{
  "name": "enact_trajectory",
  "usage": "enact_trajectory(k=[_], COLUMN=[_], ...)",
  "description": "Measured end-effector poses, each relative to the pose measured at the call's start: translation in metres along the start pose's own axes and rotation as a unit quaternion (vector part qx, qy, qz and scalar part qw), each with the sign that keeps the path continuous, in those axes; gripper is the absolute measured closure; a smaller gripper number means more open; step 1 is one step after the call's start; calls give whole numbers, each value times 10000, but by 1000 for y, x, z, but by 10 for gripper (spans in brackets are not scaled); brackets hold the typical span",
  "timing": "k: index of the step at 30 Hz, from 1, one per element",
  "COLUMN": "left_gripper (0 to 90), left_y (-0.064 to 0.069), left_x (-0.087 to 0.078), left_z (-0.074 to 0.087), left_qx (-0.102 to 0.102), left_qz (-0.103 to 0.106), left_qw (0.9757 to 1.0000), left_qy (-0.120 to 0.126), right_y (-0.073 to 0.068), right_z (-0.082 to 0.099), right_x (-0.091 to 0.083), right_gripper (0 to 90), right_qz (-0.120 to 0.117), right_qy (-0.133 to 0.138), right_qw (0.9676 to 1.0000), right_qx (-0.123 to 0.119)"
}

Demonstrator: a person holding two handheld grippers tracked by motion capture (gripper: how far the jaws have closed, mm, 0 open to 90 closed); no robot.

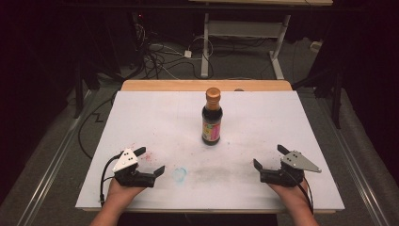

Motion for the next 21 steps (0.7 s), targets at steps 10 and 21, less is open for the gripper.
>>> enact_trajectory(k=[10,21], left_gripper=[0,0], left_y=[-2,-3], left_x=[0,0], left_z=[0,1], left_qx=[20,58], left_qz=[-52,-82], left_qw=[9999,9999], left_qy=[-86,-135], right_y=[0,0], right_z=[0,1], right_x=[1,2], right_gripper=[4,4], right_qz=[-7,7], right_qy=[-15,-13], right_qw=[10000,10000], right_qx=[-14,-28])
Point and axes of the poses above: each handheld gripper's, and its own axes: x roughly forward along the jaws, z roughly out of its underside, y roughly to its right, the point moved 8 cm from there along x, roughly forward along the jaws, and after that the axes turned 2 degrees about z, right-handed, at the moved point
